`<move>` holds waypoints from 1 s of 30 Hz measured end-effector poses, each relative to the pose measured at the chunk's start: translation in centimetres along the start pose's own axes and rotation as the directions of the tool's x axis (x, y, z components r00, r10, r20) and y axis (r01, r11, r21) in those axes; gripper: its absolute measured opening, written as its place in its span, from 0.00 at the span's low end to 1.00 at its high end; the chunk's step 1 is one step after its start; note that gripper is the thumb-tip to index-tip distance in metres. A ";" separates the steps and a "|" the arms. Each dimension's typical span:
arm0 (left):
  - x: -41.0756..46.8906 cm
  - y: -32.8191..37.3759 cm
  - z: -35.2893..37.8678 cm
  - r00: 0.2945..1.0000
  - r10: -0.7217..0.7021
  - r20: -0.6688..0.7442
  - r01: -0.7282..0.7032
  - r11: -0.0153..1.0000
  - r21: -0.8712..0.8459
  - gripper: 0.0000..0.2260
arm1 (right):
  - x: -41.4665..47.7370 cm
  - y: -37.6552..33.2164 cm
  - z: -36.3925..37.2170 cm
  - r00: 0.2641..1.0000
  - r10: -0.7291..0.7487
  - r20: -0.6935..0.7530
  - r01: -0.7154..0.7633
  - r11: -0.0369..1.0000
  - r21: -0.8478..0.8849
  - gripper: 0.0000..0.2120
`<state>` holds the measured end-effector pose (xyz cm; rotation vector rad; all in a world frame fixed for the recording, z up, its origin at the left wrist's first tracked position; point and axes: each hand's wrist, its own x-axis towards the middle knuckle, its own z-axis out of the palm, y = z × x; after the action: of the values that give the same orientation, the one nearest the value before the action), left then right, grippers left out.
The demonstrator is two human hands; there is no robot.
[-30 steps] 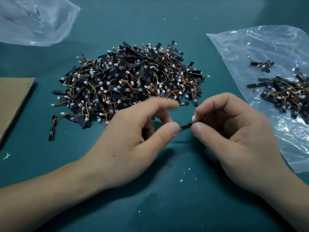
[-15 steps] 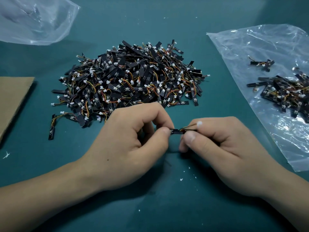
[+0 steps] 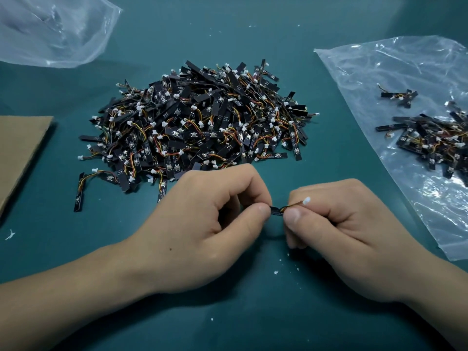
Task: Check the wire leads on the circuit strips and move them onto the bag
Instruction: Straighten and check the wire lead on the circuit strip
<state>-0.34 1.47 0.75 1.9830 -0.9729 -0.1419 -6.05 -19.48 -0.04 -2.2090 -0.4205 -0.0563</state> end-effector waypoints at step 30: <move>-0.1 0.2 -0.1 0.999 0.028 0.019 -0.028 1.000 -0.005 0.03 | 0.0 -0.2 0.0 0.999 -0.040 0.031 0.043 0.995 -0.088 0.16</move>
<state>-0.44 1.55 0.98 1.9663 -1.0107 -0.1474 -6.13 -19.41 0.11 -2.2905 -0.4884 -0.0661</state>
